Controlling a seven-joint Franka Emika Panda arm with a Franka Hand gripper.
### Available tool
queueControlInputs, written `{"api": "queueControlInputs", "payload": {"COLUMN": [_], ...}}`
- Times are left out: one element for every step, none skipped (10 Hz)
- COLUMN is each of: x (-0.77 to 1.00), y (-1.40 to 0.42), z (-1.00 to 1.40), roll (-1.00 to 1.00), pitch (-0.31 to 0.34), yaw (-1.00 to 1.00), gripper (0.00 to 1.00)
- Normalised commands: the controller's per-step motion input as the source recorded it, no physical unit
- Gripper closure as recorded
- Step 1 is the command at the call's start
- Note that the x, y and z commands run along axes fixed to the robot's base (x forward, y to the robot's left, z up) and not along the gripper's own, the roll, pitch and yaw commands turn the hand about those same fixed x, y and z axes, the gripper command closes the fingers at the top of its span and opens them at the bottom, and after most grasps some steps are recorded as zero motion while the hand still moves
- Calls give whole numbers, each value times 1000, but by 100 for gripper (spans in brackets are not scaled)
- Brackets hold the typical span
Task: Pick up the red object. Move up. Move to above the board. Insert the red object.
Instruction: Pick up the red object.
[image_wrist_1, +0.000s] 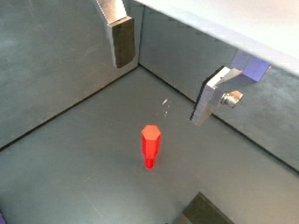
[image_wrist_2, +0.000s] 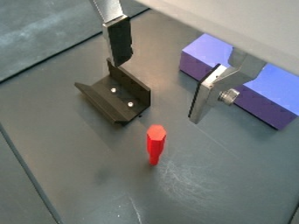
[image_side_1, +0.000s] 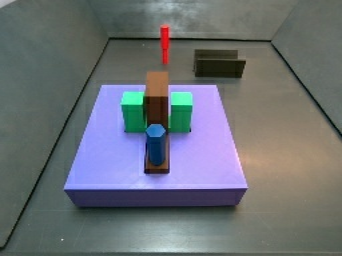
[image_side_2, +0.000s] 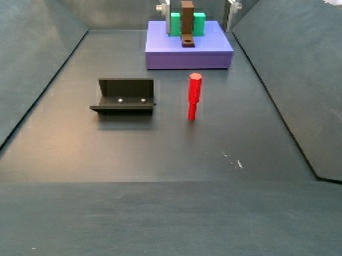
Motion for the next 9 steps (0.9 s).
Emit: {"api": "queueControlInputs", "payload": {"x": [240, 383, 329, 54, -31, -69, -137, -151, -163], "y": [0, 26, 29, 11, 17, 26, 74, 83, 69], "z": [-454, -686, -734, -714, -571, -469, -369, -331, -363], "roll": [-110, -144, -141, -103, -83, -93, -116, -117, -116], "pitch": [143, 100, 66, 67, 50, 43, 24, 16, 9], "yaw": [-126, -277, -311, -249, -163, -120, -103, -94, -94], "gripper": [0, 0, 0, 0, 0, 0, 0, 0, 0]}}
